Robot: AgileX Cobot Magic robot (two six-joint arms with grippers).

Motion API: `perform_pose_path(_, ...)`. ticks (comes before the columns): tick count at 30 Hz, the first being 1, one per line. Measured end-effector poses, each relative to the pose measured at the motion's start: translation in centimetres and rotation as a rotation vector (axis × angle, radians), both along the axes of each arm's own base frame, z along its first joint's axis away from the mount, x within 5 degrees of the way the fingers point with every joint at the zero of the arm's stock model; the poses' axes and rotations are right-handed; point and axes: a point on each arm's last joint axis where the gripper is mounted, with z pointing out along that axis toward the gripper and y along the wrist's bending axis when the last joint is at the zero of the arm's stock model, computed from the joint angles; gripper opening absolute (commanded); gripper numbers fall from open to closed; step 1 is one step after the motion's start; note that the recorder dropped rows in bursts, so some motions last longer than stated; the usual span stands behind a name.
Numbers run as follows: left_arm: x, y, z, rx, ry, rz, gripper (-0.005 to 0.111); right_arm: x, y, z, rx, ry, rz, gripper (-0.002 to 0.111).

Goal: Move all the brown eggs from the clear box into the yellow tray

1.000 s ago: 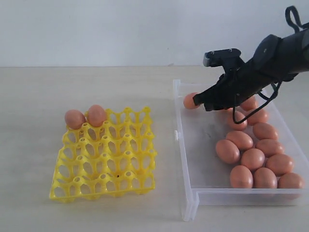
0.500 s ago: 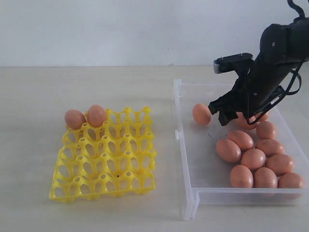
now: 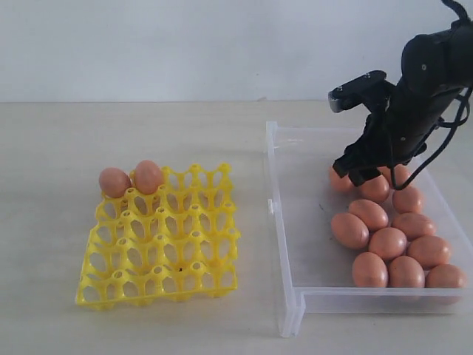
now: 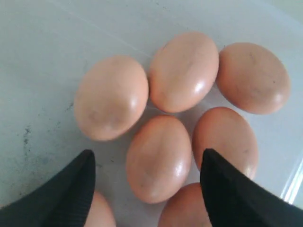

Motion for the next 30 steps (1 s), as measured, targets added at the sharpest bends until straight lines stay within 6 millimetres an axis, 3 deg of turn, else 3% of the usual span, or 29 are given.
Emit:
perform_pose_path(6, 0.0, 0.0, 0.0, 0.000, 0.000, 0.000, 0.078, 0.8, 0.2, -1.6, 0.023, 0.041, -0.097, 0.057)
perform_pose_path(13, 0.0, 0.0, 0.0, 0.000, 0.000, 0.000, 0.078, 1.5, 0.2, -1.5, 0.059, 0.026, -0.227, 0.057)
perform_pose_path(20, 0.0, 0.0, 0.0, 0.000, 0.000, 0.000, 0.078, 1.5, 0.0, -3.0, 0.032, 0.069, -0.241, 0.056)
perform_pose_path(23, 0.0, 0.0, 0.0, 0.000, 0.000, 0.000, 0.078, 1.6, -0.1, -3.5, 0.013, 0.077, -0.231, 0.044)
perform_pose_path(27, 0.0, 0.0, 0.0, 0.000, 0.000, 0.000, 0.078, 1.6, -0.1, -3.6, 0.003, 0.075, -0.227, 0.002)
perform_pose_path(30, 0.0, 0.0, 0.0, 0.000, 0.000, 0.000, 0.078, 1.8, -0.1, -3.6, 0.012, 0.056, -0.227, 0.000)
